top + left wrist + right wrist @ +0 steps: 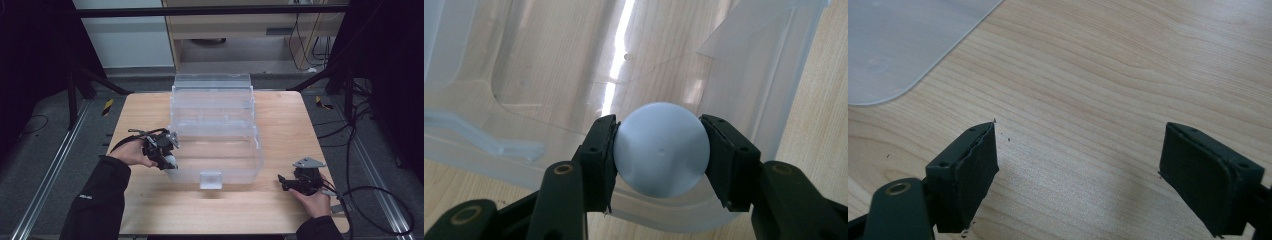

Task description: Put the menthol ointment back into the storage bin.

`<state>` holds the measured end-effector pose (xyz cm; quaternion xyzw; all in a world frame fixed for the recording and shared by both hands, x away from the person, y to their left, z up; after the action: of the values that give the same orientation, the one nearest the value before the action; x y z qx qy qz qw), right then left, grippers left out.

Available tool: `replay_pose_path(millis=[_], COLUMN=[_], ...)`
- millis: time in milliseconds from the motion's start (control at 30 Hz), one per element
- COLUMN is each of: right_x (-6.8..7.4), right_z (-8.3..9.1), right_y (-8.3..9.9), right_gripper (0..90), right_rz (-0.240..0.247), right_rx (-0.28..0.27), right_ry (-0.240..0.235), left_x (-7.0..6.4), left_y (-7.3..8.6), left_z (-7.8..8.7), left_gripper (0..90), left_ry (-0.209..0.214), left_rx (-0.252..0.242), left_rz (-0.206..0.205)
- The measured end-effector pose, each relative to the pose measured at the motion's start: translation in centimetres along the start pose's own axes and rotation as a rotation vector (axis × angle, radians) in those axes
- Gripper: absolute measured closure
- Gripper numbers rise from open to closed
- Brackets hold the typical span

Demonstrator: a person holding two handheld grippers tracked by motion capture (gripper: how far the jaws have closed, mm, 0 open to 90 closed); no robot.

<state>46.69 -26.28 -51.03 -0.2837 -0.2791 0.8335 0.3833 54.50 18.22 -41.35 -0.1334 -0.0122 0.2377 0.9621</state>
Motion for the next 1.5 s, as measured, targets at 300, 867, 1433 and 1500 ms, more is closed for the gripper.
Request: replay_pose_path(millis=[300, 867, 1433, 1500], right_x=[0.0, 0.0, -0.2, -0.2], right_z=[0.0, 0.0, 0.3, 0.3], right_y=[0.0, 0.0, 0.0, 0.0], right_gripper=[15.5, 15.5, 15.5, 15.5], right_rz=[0.002, 0.002, -0.011, -0.014], right_rx=[0.002, 0.005, -0.007, -0.008], right_ry=[-0.003, -0.004, 0.010, 0.008], left_x=[0.0, -0.1, -0.2, -0.2], left_y=[-0.1, 0.2, 3.0, 3.6], left_z=[-0.4, 0.4, 5.2, 5.6], left_gripper=[49.8, 47.7, 38.9, 35.3], left_ry=[-0.009, -0.014, -0.083, -0.084], left_rx=[0.017, -0.029, -0.260, -0.312], left_rz=[-0.009, -0.010, 0.075, 0.100])
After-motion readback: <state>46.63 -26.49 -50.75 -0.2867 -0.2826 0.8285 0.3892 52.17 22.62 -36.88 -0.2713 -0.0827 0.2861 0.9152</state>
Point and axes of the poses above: each handheld gripper's, and its own axes: z roughly backward along the jaws, y roughly out of its underside, x roughly to its left, the point moved 2 cm from there along -z, roughly forward along the jaws, and after that the axes turned 15 degrees about z, right-handed, at the moved point
